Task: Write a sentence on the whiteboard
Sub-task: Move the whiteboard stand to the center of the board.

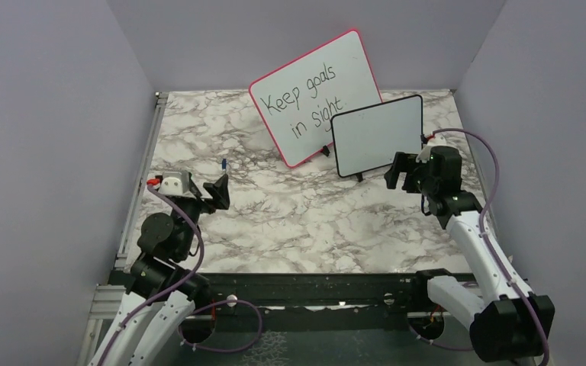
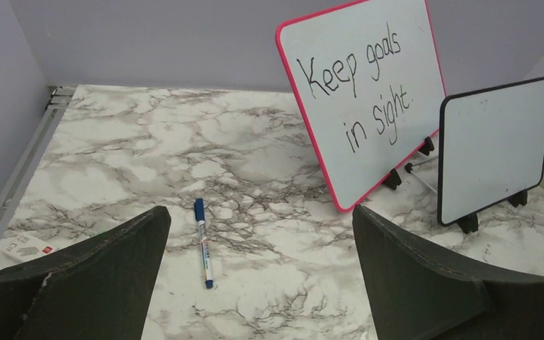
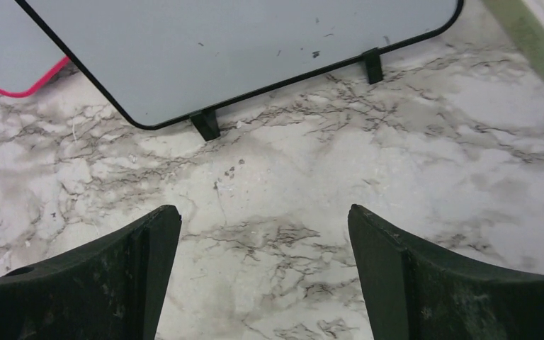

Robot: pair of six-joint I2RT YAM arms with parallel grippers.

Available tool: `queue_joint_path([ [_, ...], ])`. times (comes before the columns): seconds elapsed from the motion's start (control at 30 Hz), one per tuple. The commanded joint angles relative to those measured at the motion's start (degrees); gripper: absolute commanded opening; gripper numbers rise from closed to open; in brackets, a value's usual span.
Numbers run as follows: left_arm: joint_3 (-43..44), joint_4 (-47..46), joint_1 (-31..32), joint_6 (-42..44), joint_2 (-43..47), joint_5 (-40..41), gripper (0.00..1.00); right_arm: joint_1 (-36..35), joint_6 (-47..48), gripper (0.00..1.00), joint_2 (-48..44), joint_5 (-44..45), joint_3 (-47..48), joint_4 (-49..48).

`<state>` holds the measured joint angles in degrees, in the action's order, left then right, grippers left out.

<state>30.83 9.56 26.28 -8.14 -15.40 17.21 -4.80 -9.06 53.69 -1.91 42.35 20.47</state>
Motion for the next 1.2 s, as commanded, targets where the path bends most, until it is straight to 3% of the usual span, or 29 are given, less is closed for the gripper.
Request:
queue_joint_path([
  [0.0,3.14,2.89,0.17,-1.51,-3.77,-4.66,0.99,0.22,-2.62,0.90,6.35,-8.55,-0.73,-6.25],
  [0.2,2.12,2.08,0.17,-0.17,-6.03,-7.17,0.99,-1.58,-4.11,0.79,17.55,-9.29,-0.15,-13.20],
  [0.53,1.40,0.40,0.17,0.89,-8.20,-3.74,0.99,-10.44,-4.65,0.66,31.86,0.02,3.62,-19.91],
  [0.87,1.25,-0.23,0.52,1.10,-8.49,-4.36,0.99,-13.65,-4.24,0.54,40.71,6.48,8.35,-24.54],
  [1.17,1.07,-0.64,0.87,1.53,-7.94,-5.41,0.99,-15.38,-3.33,0.30,44.17,9.31,9.55,-25.37],
])
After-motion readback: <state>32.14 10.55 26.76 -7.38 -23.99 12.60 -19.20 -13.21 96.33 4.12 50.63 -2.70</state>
